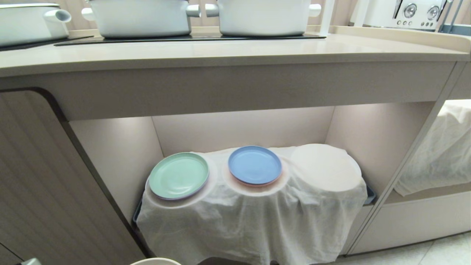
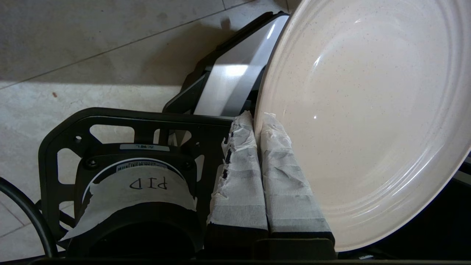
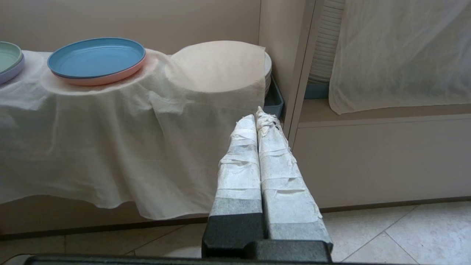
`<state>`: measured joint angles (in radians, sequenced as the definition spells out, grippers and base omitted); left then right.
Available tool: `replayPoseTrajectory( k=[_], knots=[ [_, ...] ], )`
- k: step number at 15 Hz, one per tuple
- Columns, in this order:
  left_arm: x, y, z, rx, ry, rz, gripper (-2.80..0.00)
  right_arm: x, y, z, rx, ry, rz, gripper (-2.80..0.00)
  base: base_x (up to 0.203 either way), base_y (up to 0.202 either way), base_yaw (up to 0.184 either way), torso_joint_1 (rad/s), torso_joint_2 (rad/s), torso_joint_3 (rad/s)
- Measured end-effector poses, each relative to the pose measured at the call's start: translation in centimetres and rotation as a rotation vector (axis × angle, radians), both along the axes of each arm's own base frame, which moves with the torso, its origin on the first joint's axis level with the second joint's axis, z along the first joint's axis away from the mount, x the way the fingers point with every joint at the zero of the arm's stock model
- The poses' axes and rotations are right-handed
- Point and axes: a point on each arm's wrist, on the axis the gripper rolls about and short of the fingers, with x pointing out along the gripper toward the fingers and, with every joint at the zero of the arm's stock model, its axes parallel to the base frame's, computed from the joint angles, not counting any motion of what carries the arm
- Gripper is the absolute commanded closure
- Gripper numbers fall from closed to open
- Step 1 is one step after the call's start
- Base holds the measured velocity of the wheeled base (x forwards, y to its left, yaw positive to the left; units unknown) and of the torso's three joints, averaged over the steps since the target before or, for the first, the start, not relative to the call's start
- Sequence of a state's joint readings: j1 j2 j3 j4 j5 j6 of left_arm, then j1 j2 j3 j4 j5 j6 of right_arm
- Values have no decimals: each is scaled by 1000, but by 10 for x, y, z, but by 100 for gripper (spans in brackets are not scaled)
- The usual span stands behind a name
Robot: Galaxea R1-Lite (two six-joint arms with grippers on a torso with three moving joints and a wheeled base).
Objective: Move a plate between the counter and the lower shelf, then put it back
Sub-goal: Put the plate in the cupboard
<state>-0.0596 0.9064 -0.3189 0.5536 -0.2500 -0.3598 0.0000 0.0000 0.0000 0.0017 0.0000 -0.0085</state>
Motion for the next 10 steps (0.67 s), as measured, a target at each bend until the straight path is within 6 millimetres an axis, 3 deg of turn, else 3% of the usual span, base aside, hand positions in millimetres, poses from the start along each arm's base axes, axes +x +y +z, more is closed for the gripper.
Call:
replayPoseTrajectory(
  k=[10],
  knots=[
    [1, -1, -1, -1, 8, -11, 0, 0, 0, 0, -1, 0, 0, 0, 0, 0, 0, 0, 0, 0]
  ],
)
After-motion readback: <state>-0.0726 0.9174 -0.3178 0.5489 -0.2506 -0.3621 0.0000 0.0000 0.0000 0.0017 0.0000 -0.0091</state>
